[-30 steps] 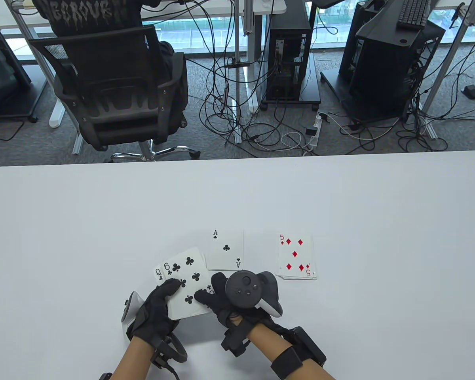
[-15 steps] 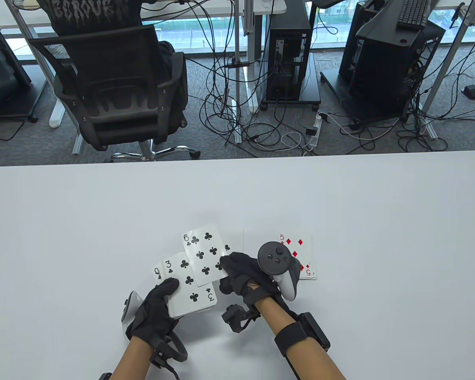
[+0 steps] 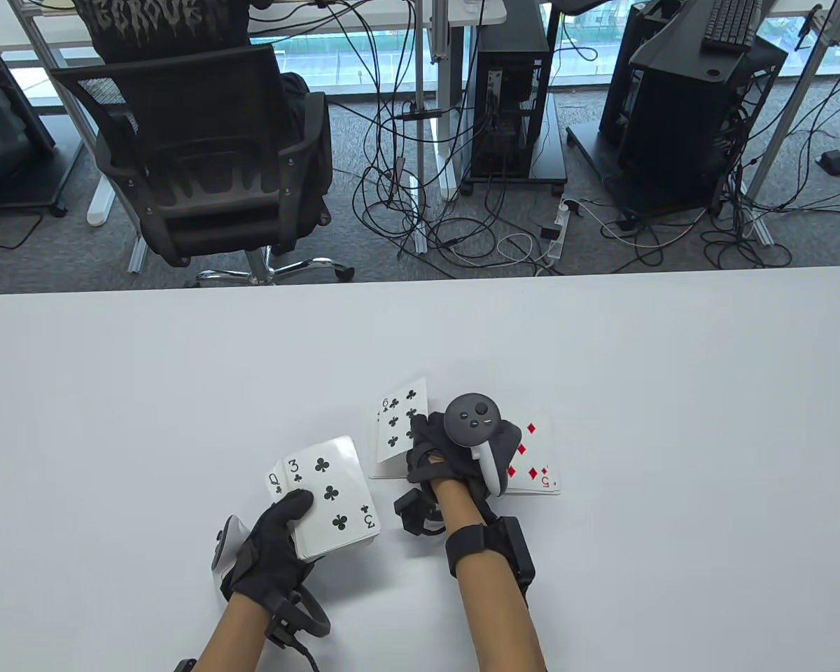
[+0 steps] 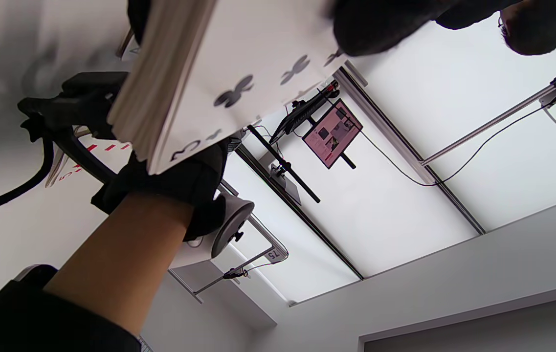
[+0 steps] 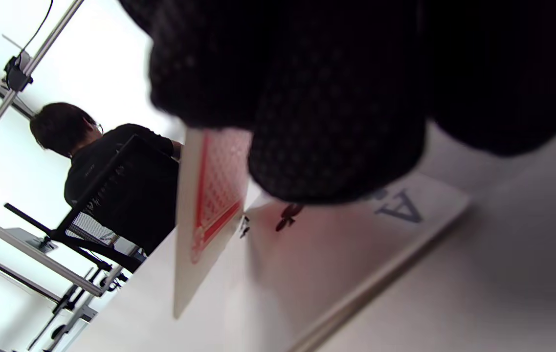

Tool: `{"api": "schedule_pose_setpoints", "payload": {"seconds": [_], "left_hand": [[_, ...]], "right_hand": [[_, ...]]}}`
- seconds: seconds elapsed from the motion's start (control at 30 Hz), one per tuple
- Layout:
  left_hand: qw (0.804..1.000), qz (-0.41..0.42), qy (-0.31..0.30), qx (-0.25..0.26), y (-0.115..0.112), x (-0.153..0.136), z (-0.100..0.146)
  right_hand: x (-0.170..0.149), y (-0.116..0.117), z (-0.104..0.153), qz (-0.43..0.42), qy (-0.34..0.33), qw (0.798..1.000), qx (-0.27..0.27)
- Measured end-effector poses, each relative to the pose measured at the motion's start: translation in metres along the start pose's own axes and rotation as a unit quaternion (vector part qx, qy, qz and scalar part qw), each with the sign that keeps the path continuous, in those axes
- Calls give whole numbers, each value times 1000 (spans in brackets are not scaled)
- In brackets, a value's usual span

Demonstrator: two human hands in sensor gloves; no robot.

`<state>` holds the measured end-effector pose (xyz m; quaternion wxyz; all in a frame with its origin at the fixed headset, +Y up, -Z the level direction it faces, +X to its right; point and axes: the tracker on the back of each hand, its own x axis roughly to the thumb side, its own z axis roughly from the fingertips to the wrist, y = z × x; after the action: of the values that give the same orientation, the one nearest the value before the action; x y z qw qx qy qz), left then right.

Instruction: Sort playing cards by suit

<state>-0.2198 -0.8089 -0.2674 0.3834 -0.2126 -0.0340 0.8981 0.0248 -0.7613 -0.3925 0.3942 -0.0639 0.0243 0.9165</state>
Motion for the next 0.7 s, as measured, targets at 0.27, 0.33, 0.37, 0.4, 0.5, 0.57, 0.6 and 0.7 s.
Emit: {"api": "schedule_pose_setpoints", "payload": {"seconds": [0.27, 0.33, 0.37, 0.4, 0.5, 0.57, 0.6, 0.7], "left_hand": [[1000, 1, -1, 1, 0, 1, 0], [1000, 2, 0, 2, 0, 1, 0], [1000, 2, 0, 2, 0, 1, 0], [1000, 2, 0, 2, 0, 1, 0], [1000, 1, 2, 4, 0, 0, 0], [1000, 1, 2, 4, 0, 1, 0], [1000, 1, 2, 4, 0, 1, 1], [1000, -1, 2, 4, 1, 1, 0]], "right_hand": [[13, 23, -6, 286, 2, 957, 52], [14, 27, -7, 317, -4, 947, 55], [15, 29, -7, 328, -6, 943, 56], [16, 30, -7, 336, -7, 940, 57], [18, 34, -6, 380, -21, 923, 59], [19, 34, -4, 401, -30, 914, 57], [19, 34, -3, 406, -36, 911, 54], [21, 26, 0, 393, -58, 916, 45]]}}
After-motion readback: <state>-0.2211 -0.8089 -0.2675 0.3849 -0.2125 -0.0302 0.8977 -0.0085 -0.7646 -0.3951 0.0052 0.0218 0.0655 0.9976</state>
